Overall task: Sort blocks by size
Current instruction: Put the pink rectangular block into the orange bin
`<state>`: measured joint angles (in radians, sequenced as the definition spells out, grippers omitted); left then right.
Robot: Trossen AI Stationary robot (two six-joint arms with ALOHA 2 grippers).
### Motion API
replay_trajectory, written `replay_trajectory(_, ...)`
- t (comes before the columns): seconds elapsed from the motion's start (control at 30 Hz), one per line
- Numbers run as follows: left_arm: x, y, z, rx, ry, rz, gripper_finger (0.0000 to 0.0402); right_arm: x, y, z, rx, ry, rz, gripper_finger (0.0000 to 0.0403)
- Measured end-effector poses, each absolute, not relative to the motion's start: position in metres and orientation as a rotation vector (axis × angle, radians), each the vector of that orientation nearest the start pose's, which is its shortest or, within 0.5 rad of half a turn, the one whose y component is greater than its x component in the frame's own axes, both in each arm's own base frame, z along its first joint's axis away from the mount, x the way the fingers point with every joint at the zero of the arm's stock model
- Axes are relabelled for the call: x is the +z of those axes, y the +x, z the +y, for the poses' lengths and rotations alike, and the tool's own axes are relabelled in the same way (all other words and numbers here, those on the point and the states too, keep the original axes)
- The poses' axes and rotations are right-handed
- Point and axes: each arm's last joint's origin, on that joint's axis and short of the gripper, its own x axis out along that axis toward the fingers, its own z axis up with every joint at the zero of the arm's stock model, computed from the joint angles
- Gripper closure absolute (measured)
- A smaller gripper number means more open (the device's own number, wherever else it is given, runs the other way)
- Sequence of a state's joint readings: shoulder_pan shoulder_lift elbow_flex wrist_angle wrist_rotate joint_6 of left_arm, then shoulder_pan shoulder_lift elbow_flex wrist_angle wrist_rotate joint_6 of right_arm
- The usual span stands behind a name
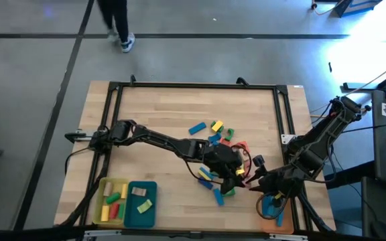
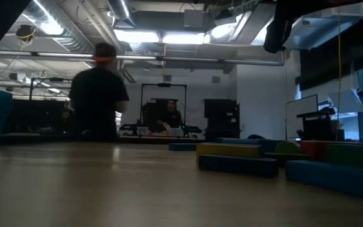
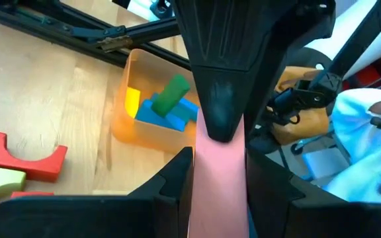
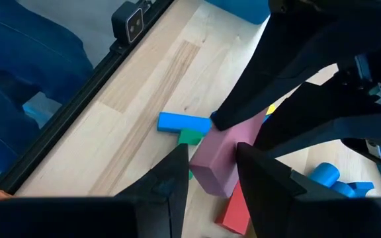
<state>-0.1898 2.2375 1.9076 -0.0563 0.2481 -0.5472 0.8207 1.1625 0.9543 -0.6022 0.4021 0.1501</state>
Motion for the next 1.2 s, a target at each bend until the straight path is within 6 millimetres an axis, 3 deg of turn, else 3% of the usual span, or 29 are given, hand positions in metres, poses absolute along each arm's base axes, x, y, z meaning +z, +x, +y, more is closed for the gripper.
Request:
replay_trajectory(0.37, 0.2590, 0.5146, -0.1060, -0.287, -0.685, 0.458, 0.0304, 0.2864, 0.1689, 0.1593, 0.243, -0.354, 0.658, 0.0276)
replay_trajectory(1.03, 0.2557, 0.5136, -0.1081, -0.294, -0.691, 0.490, 0.0304, 0.2830, 0.1655, 0.1582, 0.298, -0.373, 0.719, 0.0277)
replay_trajectory(1.2, 0.2556, 0.5135, -0.1084, -0.298, -0.695, 0.493, 0.0304, 0.2828, 0.1654, 0.1581, 0.308, -0.398, 0.718, 0.0315)
